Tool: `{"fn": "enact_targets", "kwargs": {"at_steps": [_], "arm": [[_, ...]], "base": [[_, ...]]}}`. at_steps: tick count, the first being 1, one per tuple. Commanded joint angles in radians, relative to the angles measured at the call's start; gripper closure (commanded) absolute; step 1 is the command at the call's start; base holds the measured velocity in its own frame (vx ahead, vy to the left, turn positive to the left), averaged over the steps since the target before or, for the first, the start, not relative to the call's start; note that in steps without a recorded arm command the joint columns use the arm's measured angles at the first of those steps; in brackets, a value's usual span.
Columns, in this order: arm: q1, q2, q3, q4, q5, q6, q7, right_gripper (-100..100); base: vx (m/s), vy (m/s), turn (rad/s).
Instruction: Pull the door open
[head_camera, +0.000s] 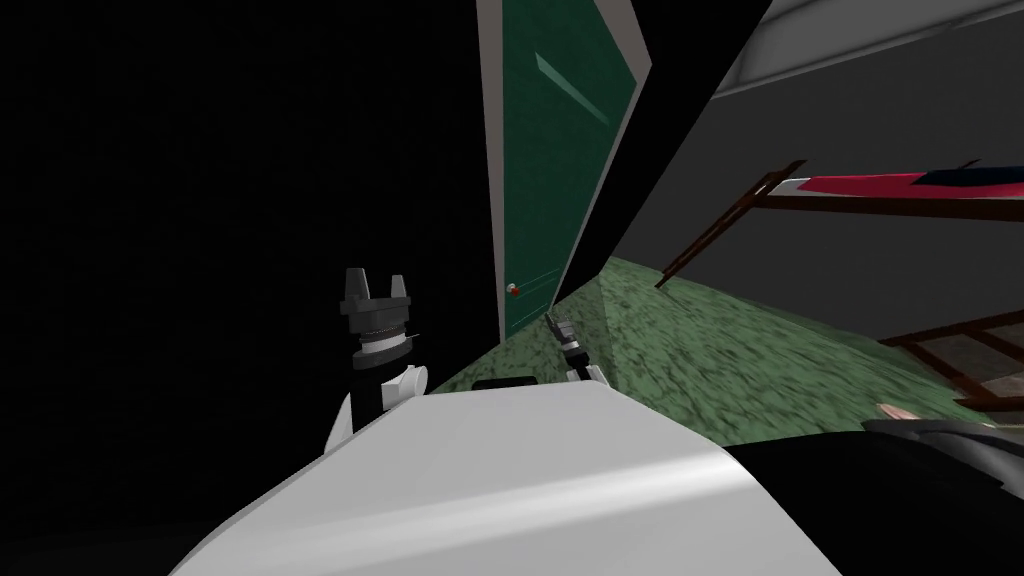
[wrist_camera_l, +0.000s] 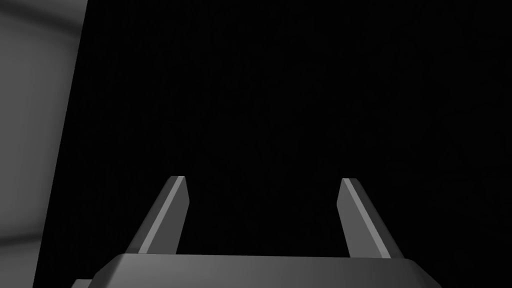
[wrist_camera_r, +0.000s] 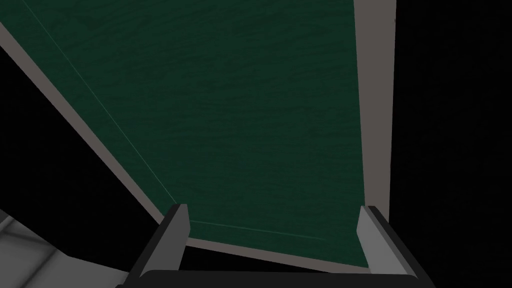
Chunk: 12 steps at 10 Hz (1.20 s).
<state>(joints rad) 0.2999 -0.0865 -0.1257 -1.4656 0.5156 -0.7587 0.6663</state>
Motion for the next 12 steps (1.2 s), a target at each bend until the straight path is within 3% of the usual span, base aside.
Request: {"fn": "enact_targets", "kwargs": {"at_steps": [1,12], "arm": [[-0.002,0.005,0.000,0.035,0.020,-0.016,0.035,-100],[-0.054,0.025,-0.019,0.303,0.139,-0.118,0.232,-100]], "base": [[0.082,-0.067,0.122],[0.089,-0.060,0.121]]}}
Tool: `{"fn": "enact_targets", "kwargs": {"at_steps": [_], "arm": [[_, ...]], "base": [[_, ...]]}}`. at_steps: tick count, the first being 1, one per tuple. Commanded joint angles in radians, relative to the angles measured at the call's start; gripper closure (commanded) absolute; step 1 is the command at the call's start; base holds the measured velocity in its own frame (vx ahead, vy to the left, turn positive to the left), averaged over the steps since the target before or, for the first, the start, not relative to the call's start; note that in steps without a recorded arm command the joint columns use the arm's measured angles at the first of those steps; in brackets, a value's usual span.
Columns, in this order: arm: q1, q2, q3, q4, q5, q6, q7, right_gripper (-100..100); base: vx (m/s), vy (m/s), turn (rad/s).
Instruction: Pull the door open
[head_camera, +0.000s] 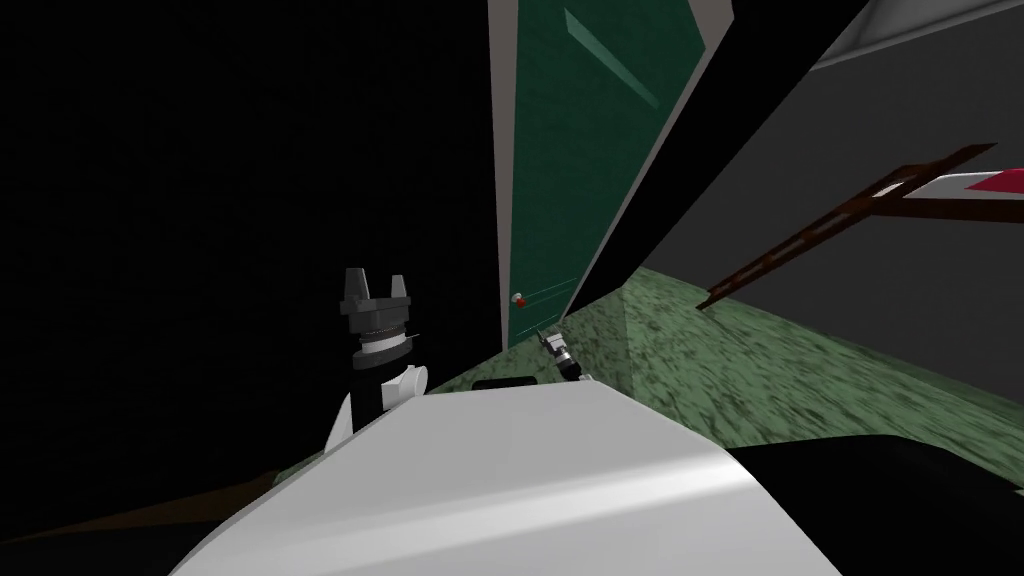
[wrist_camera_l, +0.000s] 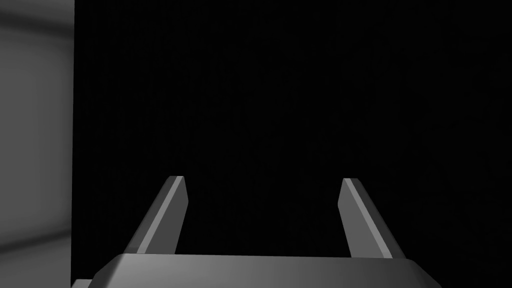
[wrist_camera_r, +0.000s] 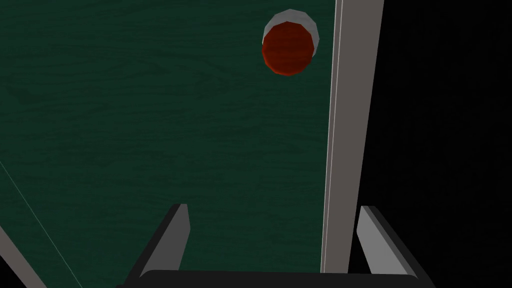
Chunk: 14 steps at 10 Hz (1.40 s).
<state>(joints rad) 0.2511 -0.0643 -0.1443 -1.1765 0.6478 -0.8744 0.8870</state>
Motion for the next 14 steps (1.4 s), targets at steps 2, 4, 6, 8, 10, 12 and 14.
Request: {"fn": "enact_targets", "kwargs": {"at_steps": [2,4,6,8,10,12,14], "arm": [[-0.011,0.007,-0.002,0.045,0.020,-0.015,0.034,-100],[-0.020,0.013,-0.005,0.089,0.040,-0.032,0.066,-100],[-0.029,0.021,-0.009,0.137,0.061,-0.050,0.101,-100],[-0.057,0.020,-0.009,0.162,0.049,-0.047,0.106,-100],[-0.092,0.024,-0.007,0.202,0.043,-0.045,0.125,-100],[-0.137,0.030,-0.004,0.253,0.035,-0.042,0.149,-100],[-0.188,0.037,-0.002,0.311,0.026,-0.039,0.177,-100]], "base": [[0.092,-0.044,0.082],[0.086,-0.029,0.109],[0.140,-0.037,0.148],[0.054,-0.026,-0.051],[0.043,-0.021,-0.085],[0.021,0.020,-0.111],[0.022,0.036,-0.095]]}}
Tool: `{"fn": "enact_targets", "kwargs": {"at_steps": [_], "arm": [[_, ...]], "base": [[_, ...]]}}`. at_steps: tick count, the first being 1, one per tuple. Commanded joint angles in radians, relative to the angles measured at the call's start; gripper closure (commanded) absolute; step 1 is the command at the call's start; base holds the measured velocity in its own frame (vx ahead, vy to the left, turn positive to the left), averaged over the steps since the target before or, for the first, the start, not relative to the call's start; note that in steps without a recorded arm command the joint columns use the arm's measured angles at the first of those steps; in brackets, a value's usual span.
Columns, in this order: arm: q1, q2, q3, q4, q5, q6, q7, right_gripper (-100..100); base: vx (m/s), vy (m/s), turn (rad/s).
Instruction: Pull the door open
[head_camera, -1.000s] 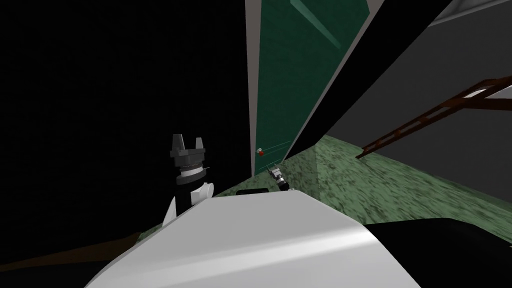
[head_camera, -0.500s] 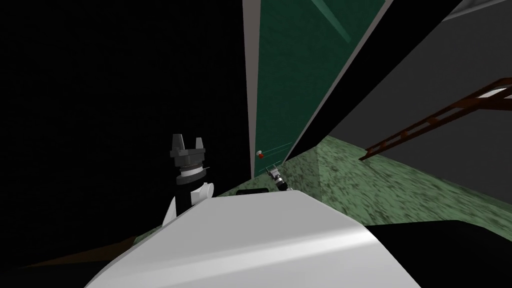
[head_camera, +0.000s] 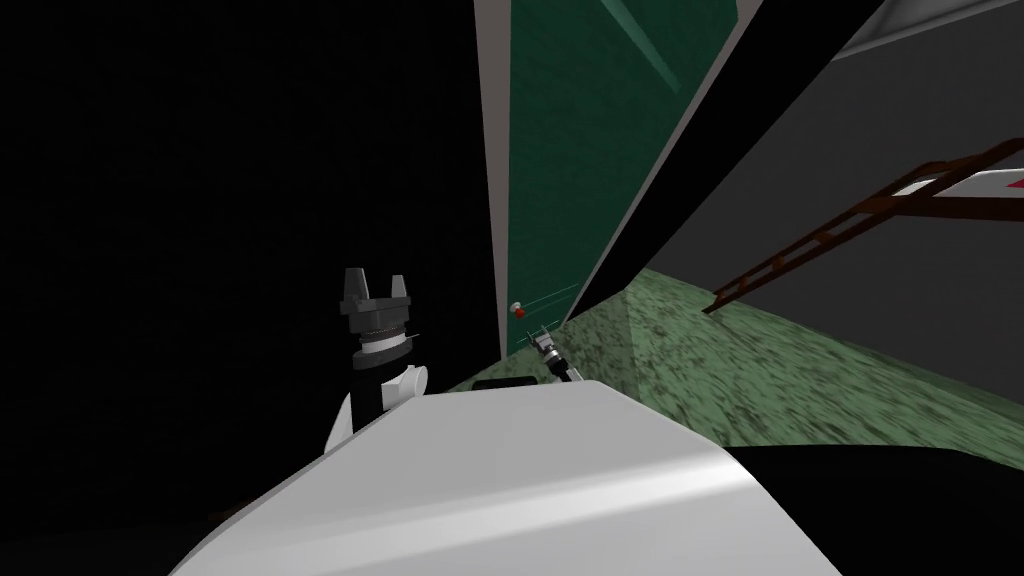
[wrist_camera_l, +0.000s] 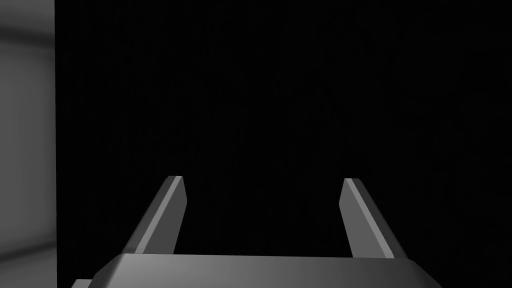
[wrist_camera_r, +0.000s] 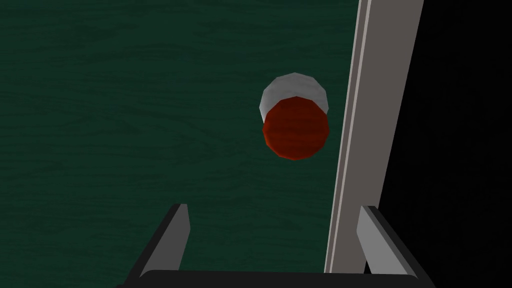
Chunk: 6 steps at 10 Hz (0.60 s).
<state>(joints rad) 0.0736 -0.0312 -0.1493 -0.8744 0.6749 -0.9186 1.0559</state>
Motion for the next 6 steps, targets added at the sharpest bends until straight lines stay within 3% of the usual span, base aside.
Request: {"fn": "enact_targets", "kwargs": {"at_steps": [1,3,6], "arm": [[-0.037,0.009,0.005,0.039,-0.006,0.006,0.022,-100],[-0.090,0.020,0.007,0.100,-0.016,0.009,0.051,-100],[-0.116,0.026,0.009,0.129,-0.020,0.011,0.065,-100]], "base": [[0.055,0.029,-0.090],[0.062,0.031,-0.061],[0.050,0.010,-0.007]]}}
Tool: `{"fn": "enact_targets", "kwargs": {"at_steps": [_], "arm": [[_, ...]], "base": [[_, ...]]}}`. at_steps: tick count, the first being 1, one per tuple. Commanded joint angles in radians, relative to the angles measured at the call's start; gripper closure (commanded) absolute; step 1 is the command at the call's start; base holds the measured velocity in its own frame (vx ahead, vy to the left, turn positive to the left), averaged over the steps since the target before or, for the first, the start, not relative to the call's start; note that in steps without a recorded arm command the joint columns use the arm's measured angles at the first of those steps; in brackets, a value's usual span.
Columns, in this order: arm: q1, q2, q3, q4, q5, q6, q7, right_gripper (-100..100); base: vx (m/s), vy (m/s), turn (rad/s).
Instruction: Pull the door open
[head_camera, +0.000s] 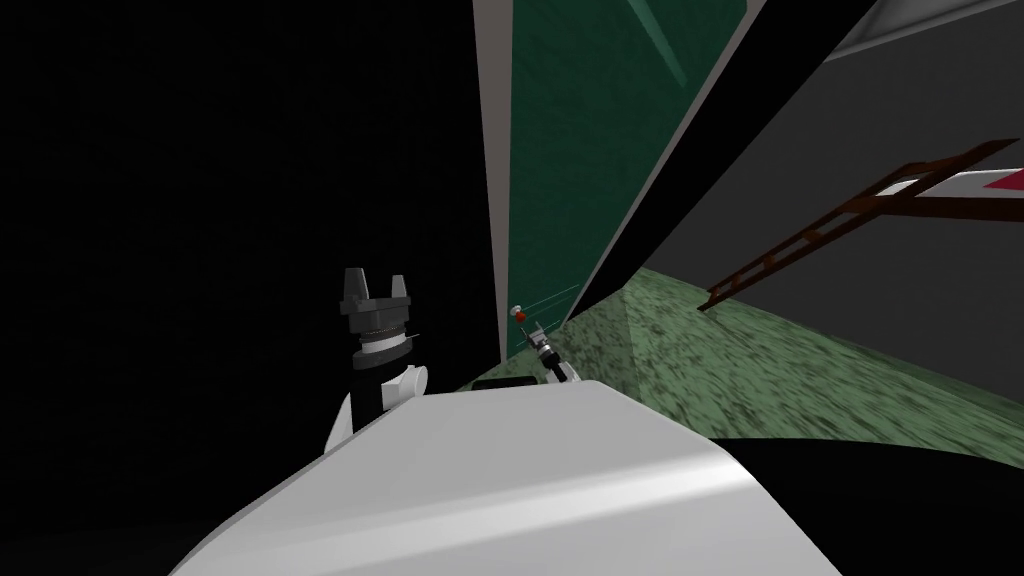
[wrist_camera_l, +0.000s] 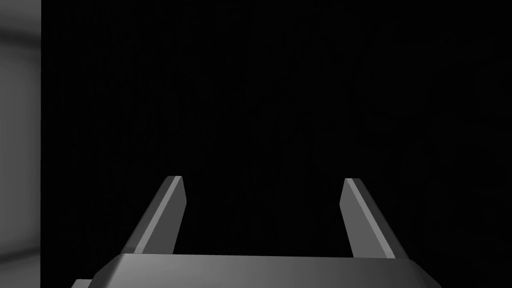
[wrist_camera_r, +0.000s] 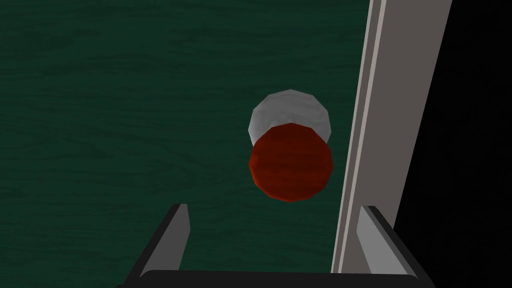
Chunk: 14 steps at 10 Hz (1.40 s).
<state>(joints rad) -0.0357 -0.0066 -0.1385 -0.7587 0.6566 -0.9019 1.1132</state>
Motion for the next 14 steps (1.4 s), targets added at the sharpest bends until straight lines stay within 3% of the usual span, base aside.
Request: {"fn": "enact_targets", "kwargs": {"at_steps": [1,5,8,9,14], "arm": [[-0.031,0.009,-0.001,0.042,-0.007,-0.005,0.021,-100],[-0.108,0.041,0.003,0.128,-0.018,-0.002,0.065,-100],[-0.112,0.045,0.003,0.134,-0.019,-0.002,0.069,-100],[-0.112,0.045,0.003,0.134,-0.019,-0.002,0.069,100],[-0.112,0.045,0.003,0.134,-0.019,-0.002,0.069,100]], "base": [[0.046,0.003,-0.010],[0.087,0.006,0.013],[0.039,-0.014,0.008],[-0.005,0.001,0.004],[-0.002,0.001,0.000]]}}
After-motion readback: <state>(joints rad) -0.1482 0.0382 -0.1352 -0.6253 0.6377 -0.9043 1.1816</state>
